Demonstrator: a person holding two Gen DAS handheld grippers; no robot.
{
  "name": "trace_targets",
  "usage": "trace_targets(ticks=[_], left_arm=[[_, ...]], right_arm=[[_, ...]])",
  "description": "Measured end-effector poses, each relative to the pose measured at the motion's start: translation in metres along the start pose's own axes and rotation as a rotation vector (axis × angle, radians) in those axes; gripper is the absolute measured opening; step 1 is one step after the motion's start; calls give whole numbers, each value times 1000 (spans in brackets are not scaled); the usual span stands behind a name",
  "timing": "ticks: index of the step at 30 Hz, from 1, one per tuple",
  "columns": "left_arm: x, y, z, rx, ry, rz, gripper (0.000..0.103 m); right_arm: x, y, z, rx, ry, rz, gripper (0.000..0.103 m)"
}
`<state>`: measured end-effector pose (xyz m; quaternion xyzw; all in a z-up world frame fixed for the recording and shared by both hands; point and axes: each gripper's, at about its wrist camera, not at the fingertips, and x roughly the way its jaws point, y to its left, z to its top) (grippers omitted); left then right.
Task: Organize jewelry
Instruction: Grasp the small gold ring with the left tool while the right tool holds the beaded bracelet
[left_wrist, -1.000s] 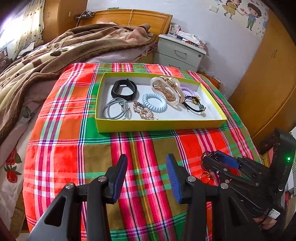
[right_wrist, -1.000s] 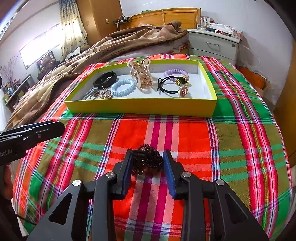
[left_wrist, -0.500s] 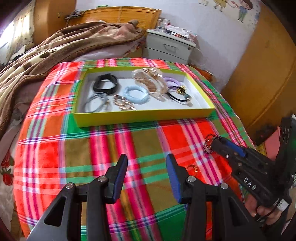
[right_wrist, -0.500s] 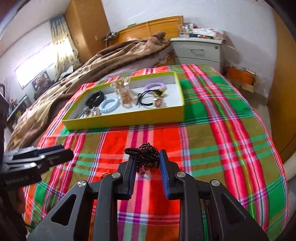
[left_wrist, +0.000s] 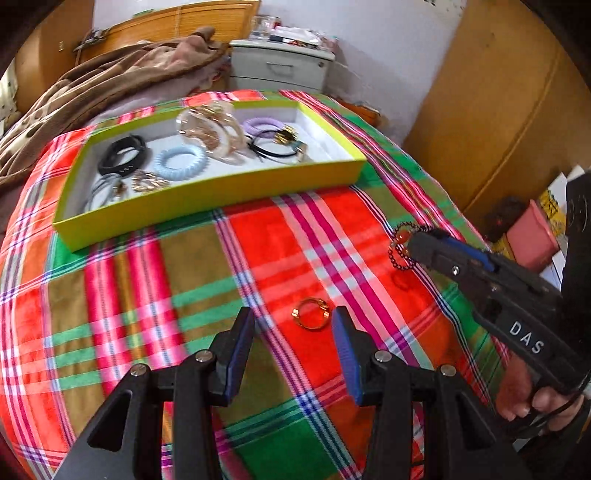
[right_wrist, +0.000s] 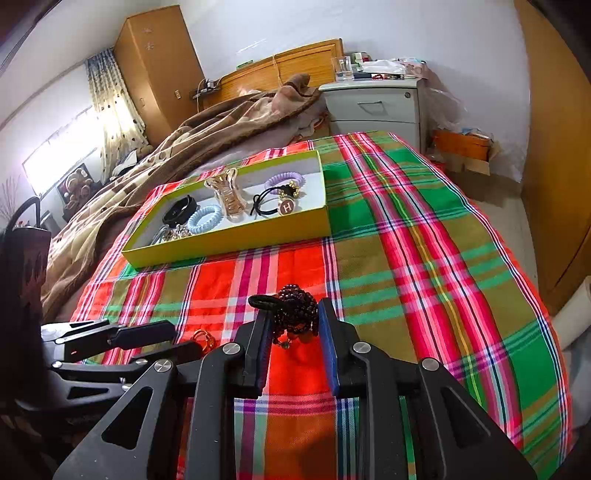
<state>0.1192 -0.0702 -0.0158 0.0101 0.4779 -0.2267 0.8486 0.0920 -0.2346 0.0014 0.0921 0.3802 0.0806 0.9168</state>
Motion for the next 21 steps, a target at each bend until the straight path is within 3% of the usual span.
trace_targets(ticks=[17, 21], left_arm=[[11, -28, 0, 142, -19, 135, 45], [11, -27, 0, 139, -21, 136, 31]], right_arm=[[-4, -6, -2, 24, -14, 7, 25], [-4, -6, -2, 23, -12, 7, 25]])
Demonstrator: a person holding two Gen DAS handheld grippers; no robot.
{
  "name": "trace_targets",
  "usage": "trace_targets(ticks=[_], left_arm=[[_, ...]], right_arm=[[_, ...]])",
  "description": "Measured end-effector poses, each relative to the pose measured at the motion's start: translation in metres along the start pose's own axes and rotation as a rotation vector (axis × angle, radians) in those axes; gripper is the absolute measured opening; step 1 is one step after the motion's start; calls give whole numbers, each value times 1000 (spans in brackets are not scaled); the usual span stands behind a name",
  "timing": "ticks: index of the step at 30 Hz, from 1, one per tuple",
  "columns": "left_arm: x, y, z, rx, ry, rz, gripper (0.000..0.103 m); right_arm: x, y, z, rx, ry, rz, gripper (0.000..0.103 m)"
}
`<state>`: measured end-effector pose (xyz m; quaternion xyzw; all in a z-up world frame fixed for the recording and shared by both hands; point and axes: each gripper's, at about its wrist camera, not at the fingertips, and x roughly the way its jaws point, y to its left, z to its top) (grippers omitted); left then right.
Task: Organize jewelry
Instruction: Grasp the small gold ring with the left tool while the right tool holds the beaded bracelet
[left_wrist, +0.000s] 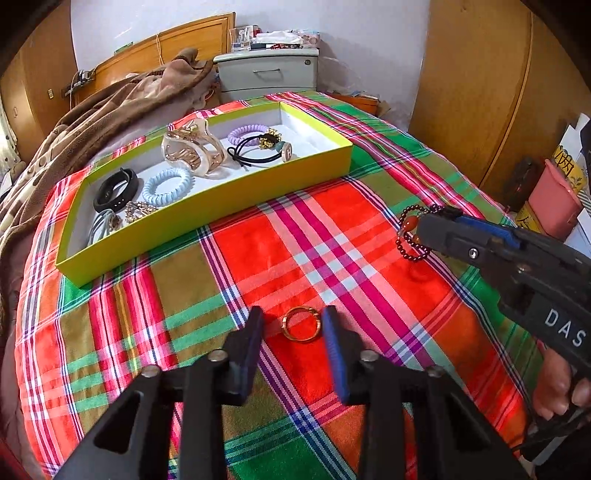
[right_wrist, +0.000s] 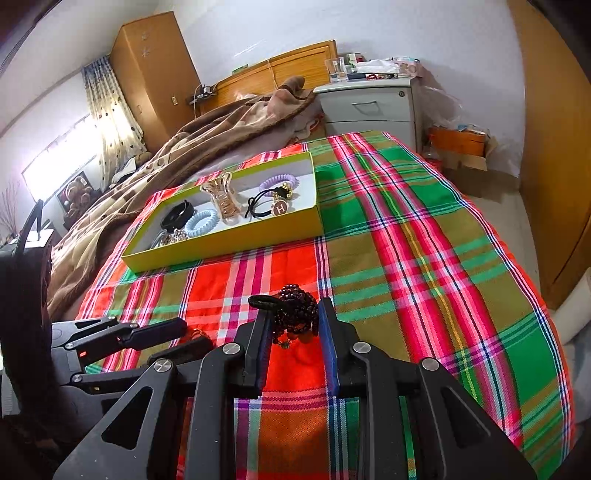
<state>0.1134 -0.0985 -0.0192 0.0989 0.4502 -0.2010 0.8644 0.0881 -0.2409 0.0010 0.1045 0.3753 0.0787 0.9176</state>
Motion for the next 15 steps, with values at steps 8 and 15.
trace_targets(ticks=[8, 15], left_arm=[[0, 0, 1, -1, -1, -1, 24], [-3, 4, 1, -15, -4, -14, 24]], right_arm=[[0, 1, 0, 0, 1, -2, 25], [-1, 4, 2, -6, -1, -4, 25]])
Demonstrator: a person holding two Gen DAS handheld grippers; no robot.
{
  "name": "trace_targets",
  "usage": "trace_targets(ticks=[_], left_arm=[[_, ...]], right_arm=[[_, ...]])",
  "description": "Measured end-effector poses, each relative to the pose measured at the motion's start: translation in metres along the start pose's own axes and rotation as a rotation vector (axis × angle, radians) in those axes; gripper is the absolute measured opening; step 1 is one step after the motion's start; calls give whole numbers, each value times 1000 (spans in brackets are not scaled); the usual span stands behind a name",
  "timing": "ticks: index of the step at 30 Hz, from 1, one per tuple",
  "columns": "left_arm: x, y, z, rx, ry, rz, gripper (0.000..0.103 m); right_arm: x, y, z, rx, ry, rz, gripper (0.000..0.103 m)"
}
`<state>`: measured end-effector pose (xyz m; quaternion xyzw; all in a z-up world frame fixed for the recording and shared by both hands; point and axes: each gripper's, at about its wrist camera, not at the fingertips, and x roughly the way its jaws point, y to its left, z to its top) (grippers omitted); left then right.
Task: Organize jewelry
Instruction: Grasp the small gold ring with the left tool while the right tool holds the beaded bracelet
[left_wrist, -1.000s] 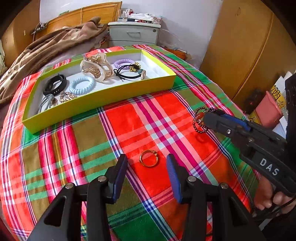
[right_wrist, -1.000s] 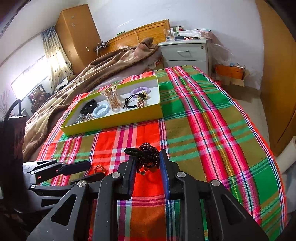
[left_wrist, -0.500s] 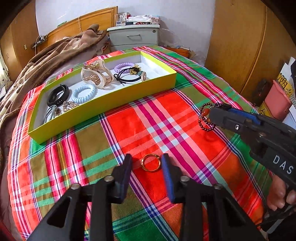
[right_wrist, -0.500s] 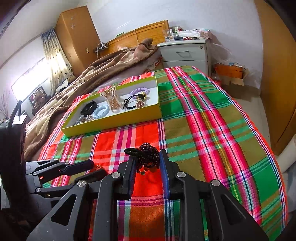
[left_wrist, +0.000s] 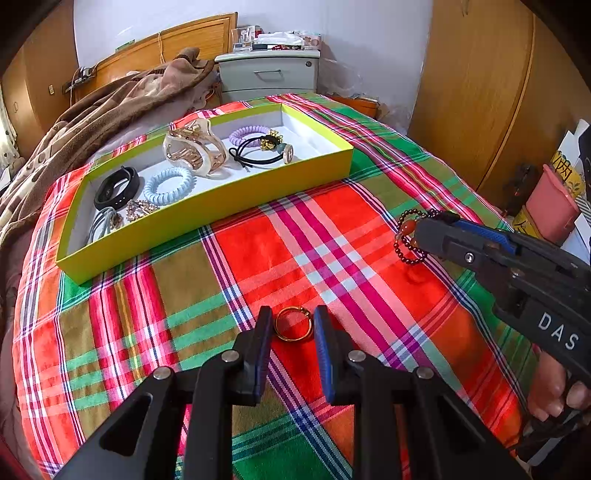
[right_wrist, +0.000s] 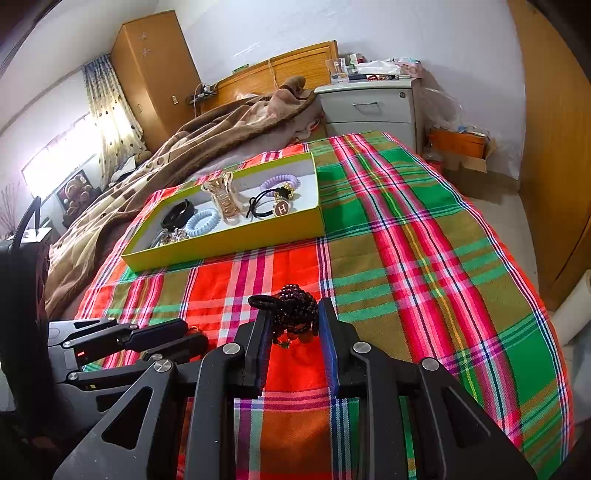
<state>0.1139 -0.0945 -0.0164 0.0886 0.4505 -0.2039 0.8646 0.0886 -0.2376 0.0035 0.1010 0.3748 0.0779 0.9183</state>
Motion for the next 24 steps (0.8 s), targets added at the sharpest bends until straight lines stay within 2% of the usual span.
trace_targets(ticks=[24], left_arm=[[-26, 38, 11, -95, -73, 13, 24]], right_arm=[[0, 28, 21, -51, -33, 6, 25]])
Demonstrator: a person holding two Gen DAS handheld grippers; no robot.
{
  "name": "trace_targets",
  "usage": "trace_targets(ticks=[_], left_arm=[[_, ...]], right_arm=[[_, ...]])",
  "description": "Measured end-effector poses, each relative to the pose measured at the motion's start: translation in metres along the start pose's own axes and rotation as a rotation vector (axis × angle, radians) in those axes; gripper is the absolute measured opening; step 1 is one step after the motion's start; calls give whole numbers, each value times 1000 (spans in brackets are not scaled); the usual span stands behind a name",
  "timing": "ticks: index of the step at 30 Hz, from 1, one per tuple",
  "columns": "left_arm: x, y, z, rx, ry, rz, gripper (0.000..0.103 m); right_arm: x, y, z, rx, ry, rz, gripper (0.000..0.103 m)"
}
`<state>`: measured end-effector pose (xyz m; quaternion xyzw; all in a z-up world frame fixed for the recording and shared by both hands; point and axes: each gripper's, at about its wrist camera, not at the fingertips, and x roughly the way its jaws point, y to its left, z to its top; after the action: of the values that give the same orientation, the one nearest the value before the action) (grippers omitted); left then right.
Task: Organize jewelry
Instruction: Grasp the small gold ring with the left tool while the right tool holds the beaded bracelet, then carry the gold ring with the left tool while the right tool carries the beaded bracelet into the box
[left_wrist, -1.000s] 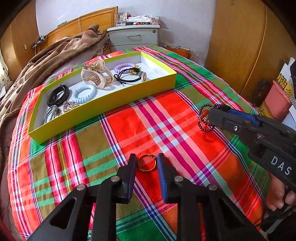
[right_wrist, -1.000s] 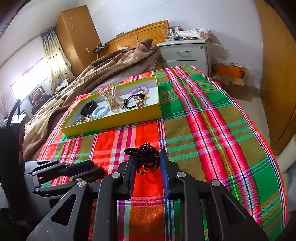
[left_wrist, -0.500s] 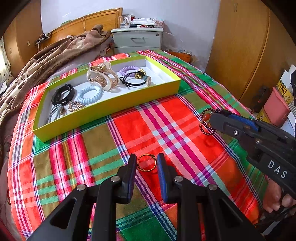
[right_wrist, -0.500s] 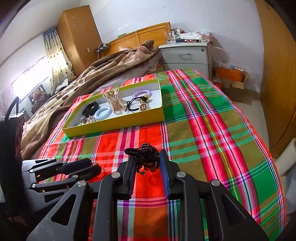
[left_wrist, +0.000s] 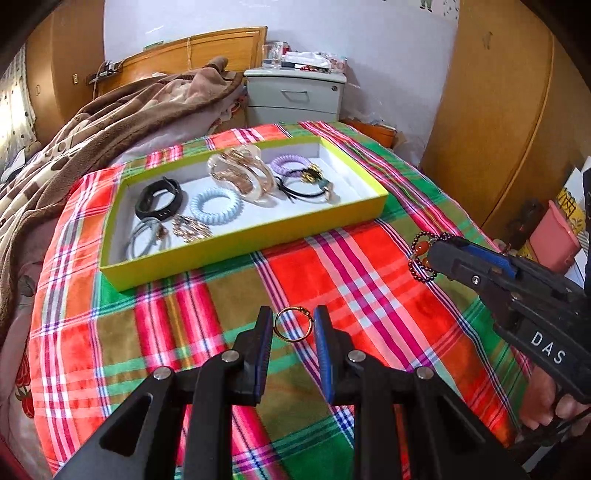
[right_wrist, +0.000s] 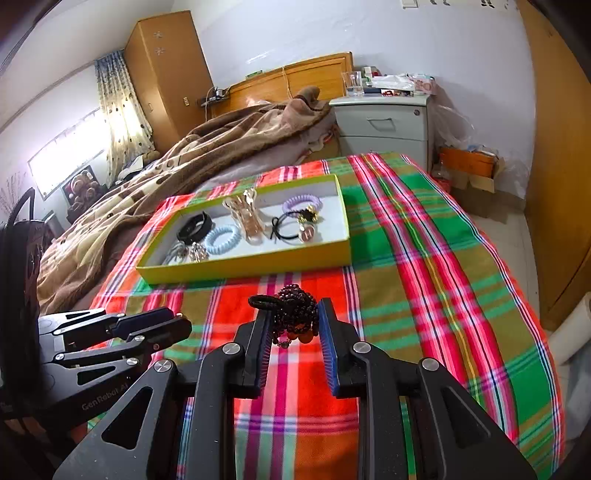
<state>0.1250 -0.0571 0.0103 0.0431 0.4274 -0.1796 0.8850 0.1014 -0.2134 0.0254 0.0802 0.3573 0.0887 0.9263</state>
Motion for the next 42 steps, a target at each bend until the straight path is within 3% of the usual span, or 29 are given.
trace_targets(ticks=[13, 25, 42], left_arm=[[-10, 47, 29, -82, -50, 34, 24], [2, 93, 67, -150, -82, 79, 24], [57, 126, 94, -196, -21, 99, 24]], right_arm=[[14, 15, 34, -33, -28, 19, 25], [54, 21, 58, -46, 6, 44, 25], [106, 19, 63, -67, 93, 19, 25]])
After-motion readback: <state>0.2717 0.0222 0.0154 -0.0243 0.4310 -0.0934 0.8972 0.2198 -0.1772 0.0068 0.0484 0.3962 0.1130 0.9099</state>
